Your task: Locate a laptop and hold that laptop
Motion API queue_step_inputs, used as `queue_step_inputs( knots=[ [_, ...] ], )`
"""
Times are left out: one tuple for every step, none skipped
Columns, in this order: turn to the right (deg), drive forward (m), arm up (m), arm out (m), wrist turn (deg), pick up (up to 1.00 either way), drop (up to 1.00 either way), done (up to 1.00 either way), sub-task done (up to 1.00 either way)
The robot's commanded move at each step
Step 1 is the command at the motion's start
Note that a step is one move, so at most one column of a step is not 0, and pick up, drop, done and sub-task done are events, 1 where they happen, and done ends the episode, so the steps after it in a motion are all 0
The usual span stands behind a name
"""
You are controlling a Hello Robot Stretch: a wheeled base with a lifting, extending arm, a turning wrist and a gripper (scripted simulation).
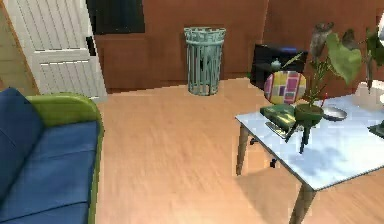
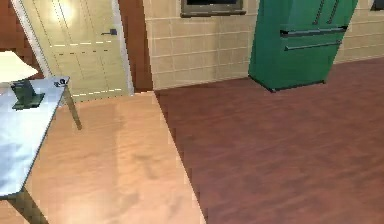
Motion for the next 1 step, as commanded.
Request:
queue_step_inputs(
  knots=[
    [45.0, 0.0, 0.0, 0.0, 0.0, 0.0, 0.0, 0.0, 0.0]
  ],
)
